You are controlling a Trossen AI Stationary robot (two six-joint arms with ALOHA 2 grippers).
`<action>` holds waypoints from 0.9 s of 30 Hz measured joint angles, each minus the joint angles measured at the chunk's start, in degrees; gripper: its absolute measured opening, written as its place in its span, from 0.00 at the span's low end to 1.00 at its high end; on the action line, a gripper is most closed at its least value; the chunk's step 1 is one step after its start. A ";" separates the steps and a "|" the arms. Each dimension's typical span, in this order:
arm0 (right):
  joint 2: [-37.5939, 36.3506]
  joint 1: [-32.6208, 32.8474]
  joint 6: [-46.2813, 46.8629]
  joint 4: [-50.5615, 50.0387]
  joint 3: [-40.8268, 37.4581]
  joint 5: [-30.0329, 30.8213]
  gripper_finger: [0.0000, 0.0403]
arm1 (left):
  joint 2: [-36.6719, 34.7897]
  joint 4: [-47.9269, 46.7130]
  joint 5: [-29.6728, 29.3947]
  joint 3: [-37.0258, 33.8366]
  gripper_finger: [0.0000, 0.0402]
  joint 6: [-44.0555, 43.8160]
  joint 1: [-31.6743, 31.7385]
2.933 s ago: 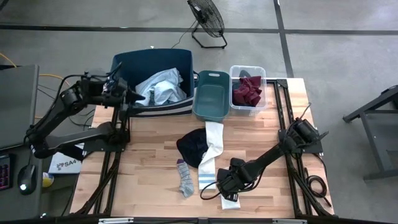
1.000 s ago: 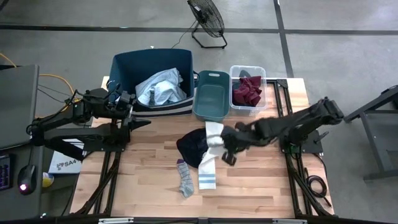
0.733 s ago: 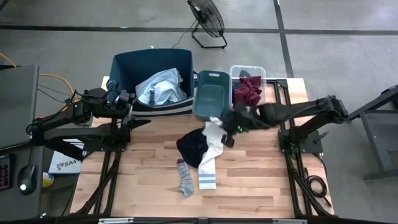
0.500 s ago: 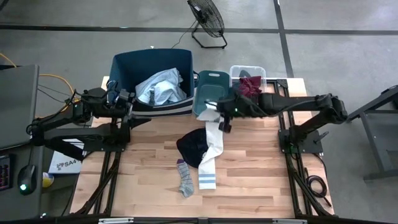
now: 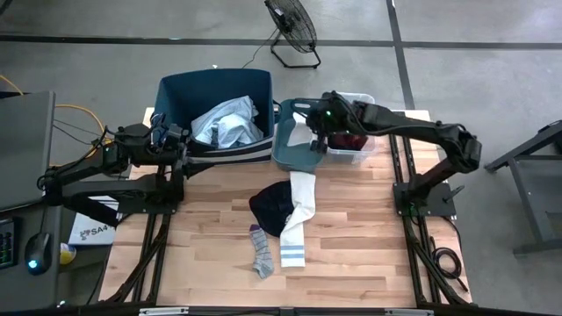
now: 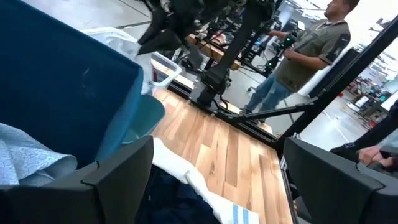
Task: Pick & Place Cloths
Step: Put the white sock into the blue bin
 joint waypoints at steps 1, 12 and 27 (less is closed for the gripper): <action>0.83 -0.81 -0.28 0.60 0.00 -0.59 0.01 | 0.00 0.00 -0.03 0.00 0.87 -0.13 0.00; 7.86 -4.24 -0.61 2.04 0.00 -5.77 0.01 | 0.00 0.00 -0.93 0.00 0.87 -0.81 0.00; 8.18 -2.75 6.13 1.68 0.00 -3.34 0.40 | 0.00 0.00 -0.94 0.00 0.87 -0.77 0.00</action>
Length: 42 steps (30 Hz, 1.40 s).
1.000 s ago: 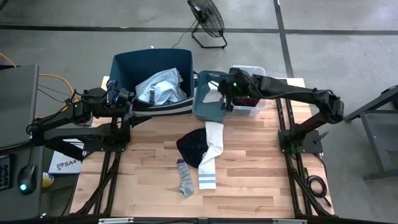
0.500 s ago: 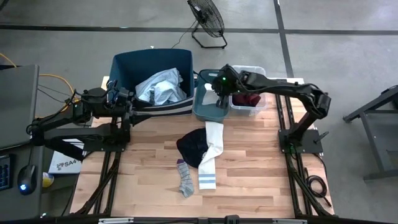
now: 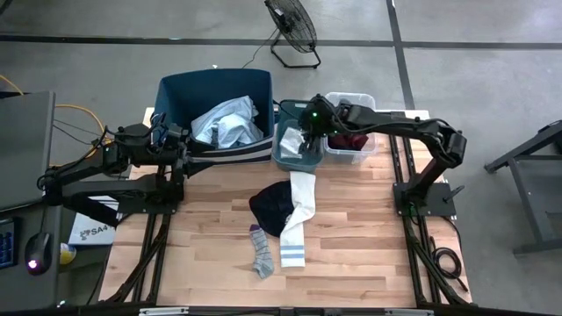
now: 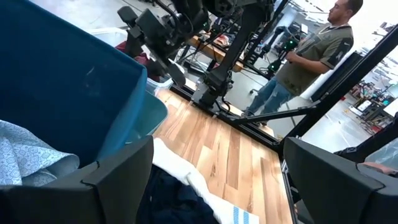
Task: Pick & Place Cloths
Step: Put the white sock into the blue bin
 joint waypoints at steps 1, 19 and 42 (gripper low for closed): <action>-0.25 0.45 0.76 -0.51 0.00 -0.07 0.44 | 0.00 0.00 -0.02 0.00 0.87 0.00 0.00; -2.71 21.74 13.54 -13.08 -0.15 -2.67 0.52 | 0.00 -0.02 0.01 0.00 0.87 0.31 0.00; -2.52 34.66 31.97 6.31 -20.78 2.23 0.46 | -0.02 -1.33 1.22 0.02 0.87 0.11 0.00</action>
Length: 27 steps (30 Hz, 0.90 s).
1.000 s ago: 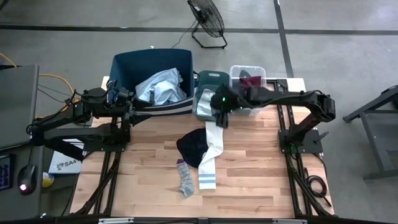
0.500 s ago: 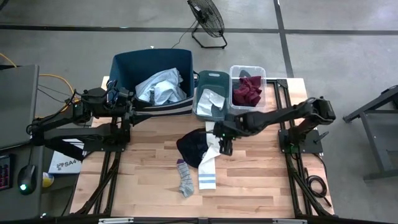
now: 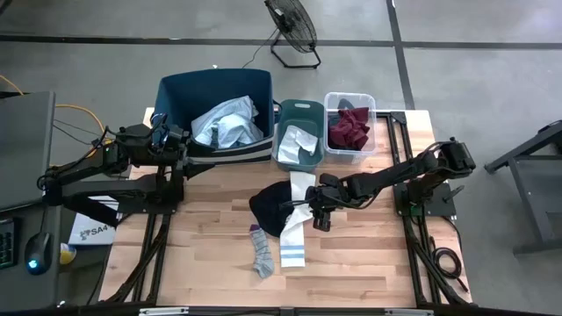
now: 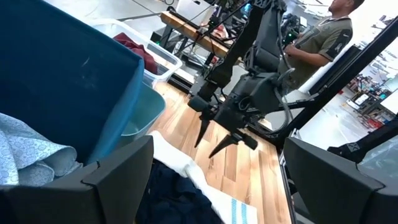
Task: Pick & Place Cloths
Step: Put the white sock into the blue bin
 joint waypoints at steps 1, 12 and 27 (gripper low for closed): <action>0.00 0.02 0.05 0.77 -0.83 0.46 0.46 | 0.00 0.02 0.00 0.00 0.87 -0.01 0.00; 1.46 -0.47 -0.14 9.54 -4.94 3.23 0.46 | 0.00 0.03 -0.04 0.00 0.87 -1.03 0.00; 11.47 -1.20 2.41 12.15 -4.69 -1.27 0.44 | 0.00 0.04 -0.08 0.00 0.87 -1.73 0.00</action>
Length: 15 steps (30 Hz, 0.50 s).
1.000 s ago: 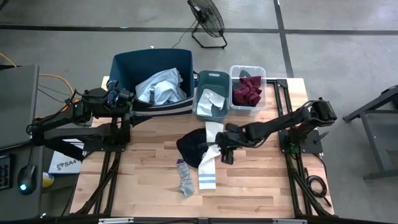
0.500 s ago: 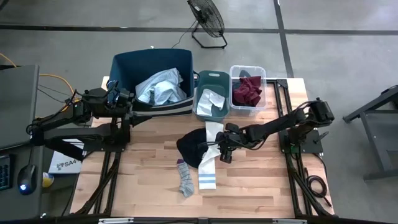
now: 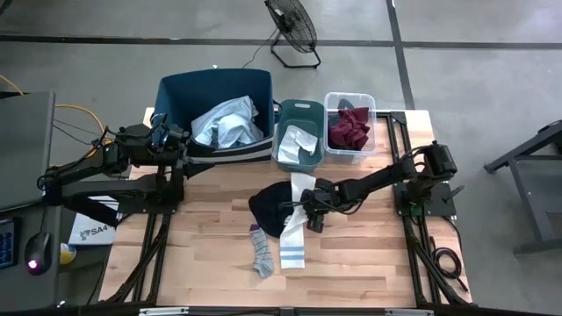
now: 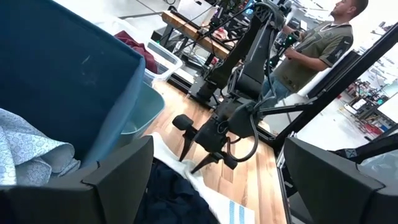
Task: Pick & Place Cloths
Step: Put the white sock into the blue bin
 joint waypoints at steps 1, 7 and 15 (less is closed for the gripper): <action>0.13 0.00 0.60 -0.50 0.04 -0.23 0.43 | 0.00 0.00 0.00 0.00 0.87 -0.16 0.00; -0.17 0.04 3.43 -6.29 0.22 -2.59 0.23 | 0.00 0.00 -0.36 0.00 0.87 -0.76 0.00; -3.98 0.17 7.25 -9.78 -0.38 -9.02 0.02 | 0.00 0.00 -0.36 0.00 0.87 -1.00 0.00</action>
